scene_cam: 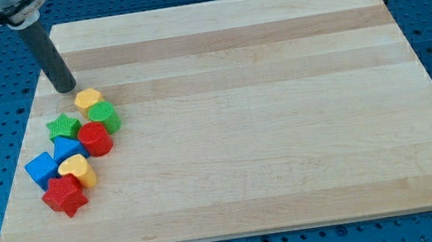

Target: Move the green star towards the center

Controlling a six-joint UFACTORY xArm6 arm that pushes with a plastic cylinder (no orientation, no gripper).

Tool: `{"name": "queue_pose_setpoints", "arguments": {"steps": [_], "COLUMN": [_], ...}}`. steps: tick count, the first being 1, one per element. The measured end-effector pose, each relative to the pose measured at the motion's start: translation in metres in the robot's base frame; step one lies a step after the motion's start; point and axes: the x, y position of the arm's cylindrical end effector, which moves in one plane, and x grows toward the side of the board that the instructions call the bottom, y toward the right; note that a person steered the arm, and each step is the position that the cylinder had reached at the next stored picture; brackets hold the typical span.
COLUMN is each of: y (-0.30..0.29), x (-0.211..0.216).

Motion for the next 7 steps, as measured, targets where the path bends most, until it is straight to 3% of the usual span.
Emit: {"name": "queue_pose_setpoints", "arguments": {"steps": [4,5,7], "y": [0.002,-0.029,-0.034], "x": [-0.017,-0.010,0.105]}}
